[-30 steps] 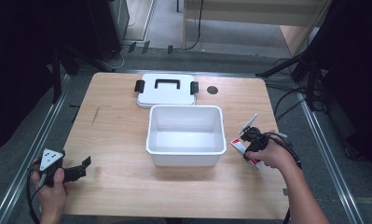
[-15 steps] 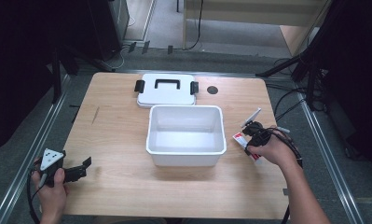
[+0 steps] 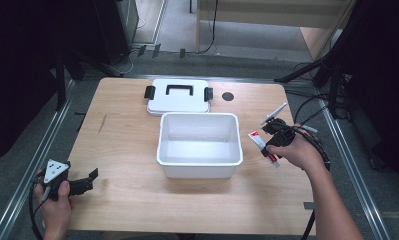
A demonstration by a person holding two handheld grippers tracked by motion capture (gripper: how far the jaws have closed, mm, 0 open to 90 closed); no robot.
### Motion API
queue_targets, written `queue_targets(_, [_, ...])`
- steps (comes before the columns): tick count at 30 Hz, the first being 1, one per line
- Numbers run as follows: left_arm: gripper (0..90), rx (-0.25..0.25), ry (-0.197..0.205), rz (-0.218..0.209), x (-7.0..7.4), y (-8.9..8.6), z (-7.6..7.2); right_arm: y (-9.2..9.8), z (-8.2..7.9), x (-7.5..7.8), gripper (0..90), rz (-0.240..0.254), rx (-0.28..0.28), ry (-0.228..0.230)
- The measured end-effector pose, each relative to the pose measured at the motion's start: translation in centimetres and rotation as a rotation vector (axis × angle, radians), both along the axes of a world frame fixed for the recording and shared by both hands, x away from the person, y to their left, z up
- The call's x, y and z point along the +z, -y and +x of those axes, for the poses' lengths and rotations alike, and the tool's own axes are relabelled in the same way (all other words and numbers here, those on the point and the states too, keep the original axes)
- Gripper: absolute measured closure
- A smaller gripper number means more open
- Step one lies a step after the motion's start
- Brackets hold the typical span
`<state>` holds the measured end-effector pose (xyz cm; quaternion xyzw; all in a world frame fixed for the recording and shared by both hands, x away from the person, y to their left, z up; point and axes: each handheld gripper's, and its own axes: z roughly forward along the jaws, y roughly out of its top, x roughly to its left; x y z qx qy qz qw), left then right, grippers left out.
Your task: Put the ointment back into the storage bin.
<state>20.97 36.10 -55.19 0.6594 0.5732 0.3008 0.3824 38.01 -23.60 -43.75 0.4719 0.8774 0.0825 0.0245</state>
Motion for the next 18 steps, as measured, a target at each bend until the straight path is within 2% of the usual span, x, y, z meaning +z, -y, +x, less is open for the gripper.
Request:
queue_targets(1, [0.0,0.0,0.0,-0.001,0.0,0.0,0.0,-0.2,0.1,0.7,71.4,0.006,0.003,-0.004])
queue_targets(6, [0.0,-0.003,0.0,-0.001,0.0,0.0,0.0,-0.7,0.3,2.0,71.3,0.003,-0.001,-0.009])
queue_targets(11, [0.0,-0.001,0.002,0.001,0.0,0.0,0.0,-1.3,0.5,3.5,71.3,0.025,-0.013,-0.007])
queue_targets(18, [0.0,0.0,0.007,0.0,0.0,0.0,0.0,-2.2,0.8,4.7,71.3,0.017,0.003,-0.006])
